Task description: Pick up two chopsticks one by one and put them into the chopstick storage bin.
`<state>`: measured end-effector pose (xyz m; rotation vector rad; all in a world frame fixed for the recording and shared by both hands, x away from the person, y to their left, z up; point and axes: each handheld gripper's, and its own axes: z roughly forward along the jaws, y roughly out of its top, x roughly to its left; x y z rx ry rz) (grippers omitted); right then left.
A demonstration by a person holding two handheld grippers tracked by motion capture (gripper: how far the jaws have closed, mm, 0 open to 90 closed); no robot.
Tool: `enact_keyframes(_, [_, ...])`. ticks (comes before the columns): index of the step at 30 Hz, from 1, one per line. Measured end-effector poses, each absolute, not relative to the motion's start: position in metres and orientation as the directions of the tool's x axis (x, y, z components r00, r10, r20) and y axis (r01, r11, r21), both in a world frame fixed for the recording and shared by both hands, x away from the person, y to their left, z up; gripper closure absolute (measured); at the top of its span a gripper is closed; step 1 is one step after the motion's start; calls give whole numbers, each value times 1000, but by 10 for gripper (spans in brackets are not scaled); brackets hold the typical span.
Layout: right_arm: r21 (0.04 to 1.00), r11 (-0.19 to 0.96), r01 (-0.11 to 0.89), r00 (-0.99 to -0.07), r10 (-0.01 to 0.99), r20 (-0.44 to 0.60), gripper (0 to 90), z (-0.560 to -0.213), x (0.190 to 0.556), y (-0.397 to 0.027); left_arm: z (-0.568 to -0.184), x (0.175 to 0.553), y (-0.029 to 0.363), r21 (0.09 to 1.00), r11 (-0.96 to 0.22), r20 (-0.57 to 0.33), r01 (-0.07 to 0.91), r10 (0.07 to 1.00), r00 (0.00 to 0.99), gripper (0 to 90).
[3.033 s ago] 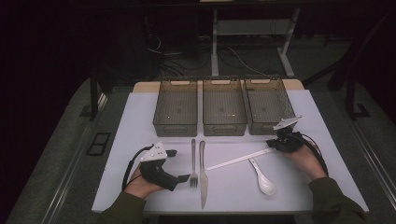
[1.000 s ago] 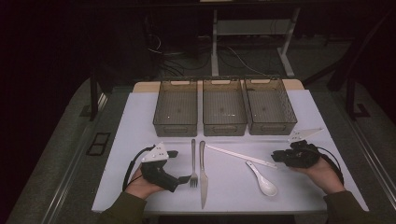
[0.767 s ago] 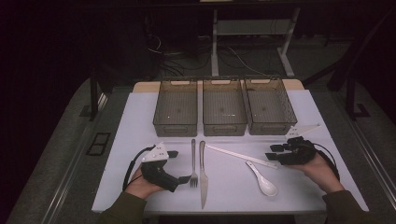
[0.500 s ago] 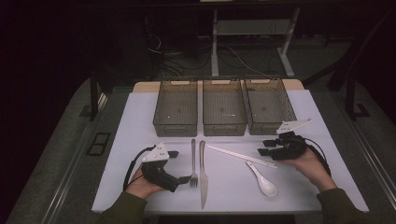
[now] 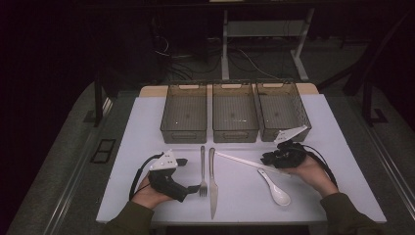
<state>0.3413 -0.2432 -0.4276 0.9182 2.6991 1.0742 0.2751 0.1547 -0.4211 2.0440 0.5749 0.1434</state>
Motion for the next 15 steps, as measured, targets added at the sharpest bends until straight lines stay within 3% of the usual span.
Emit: enact_keyframes(15, [617,615,492,-829,546,117,827,-437,341,-237,-421,275,155,842,-419,-129,339,454,882,0])
